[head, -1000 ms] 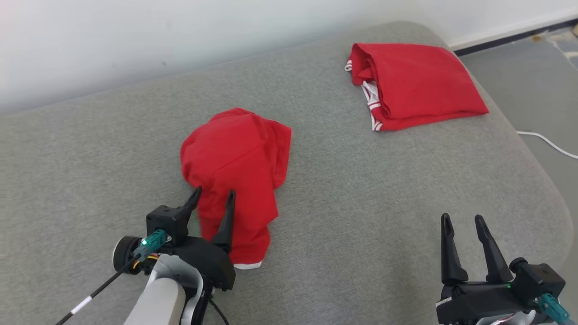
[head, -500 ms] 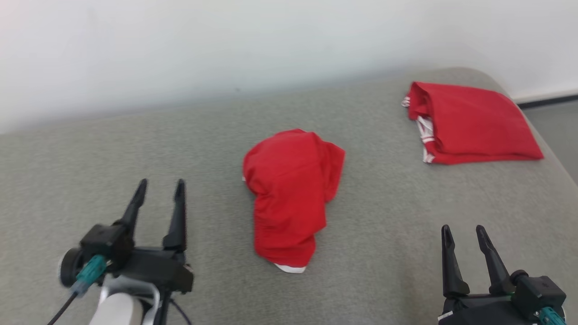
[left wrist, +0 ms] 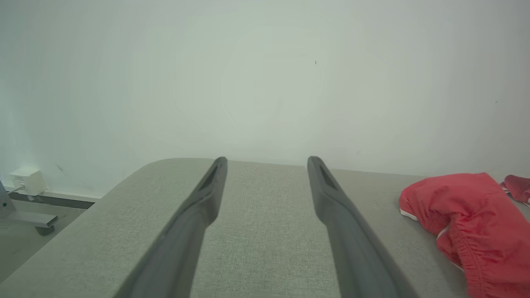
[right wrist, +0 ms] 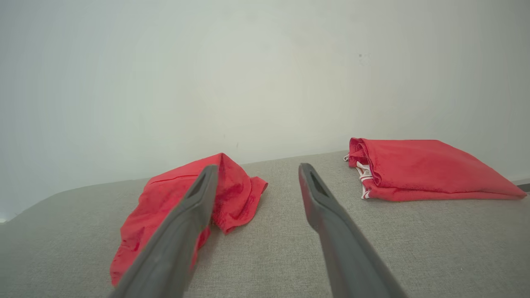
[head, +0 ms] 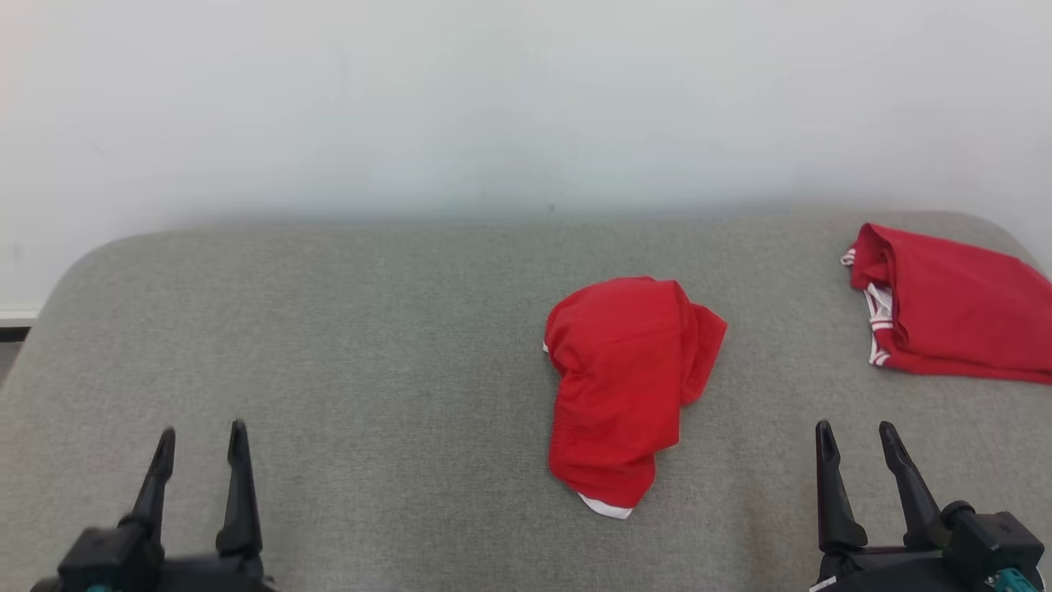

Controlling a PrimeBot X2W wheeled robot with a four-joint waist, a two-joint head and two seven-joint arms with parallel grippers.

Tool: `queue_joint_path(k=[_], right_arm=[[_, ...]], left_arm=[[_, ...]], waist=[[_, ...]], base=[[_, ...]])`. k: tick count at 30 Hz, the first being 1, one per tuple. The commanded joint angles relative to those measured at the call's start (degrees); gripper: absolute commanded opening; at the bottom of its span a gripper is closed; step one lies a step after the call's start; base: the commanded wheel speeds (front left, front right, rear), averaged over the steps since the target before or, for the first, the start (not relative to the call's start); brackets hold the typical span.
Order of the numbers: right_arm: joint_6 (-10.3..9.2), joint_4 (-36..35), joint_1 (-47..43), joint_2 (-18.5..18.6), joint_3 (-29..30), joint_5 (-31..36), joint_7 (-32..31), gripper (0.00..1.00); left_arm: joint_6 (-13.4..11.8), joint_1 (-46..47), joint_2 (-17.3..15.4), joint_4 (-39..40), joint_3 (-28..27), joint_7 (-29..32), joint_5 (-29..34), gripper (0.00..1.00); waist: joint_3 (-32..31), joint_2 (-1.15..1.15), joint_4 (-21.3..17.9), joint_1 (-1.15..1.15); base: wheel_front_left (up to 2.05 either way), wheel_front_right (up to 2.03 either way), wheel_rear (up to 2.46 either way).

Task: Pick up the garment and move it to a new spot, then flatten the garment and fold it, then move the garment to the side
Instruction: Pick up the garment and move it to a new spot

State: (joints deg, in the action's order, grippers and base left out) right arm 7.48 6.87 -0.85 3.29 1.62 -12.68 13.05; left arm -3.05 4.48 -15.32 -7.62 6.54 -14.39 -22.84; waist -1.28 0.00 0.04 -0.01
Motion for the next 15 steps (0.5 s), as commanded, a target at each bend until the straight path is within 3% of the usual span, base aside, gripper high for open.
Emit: queue_joint_path(k=[1, 15], right_arm=[[0.02, -0.19, -0.65, 0.28, 0.03, 0.28, -0.27, 1.00], [0.02, -0.24, -3.73, 0.52, 0.43, -0.31, -0.77, 1.00]], left_arm=[[-0.40, -1.87, -0.42, 0.55, -0.30, -0.40, 0.38, 1.00], [-0.80, -8.98, 0.18, 1.17, -1.61, -0.83, 1.17, 1.00]], waist=[[-1.46, 0.00, 1.33, 0.01], [-1.81, 0.00, 1.70, 0.01]], base=[[0.00, 0.00, 0.00], [0.00, 0.00, 0.00]])
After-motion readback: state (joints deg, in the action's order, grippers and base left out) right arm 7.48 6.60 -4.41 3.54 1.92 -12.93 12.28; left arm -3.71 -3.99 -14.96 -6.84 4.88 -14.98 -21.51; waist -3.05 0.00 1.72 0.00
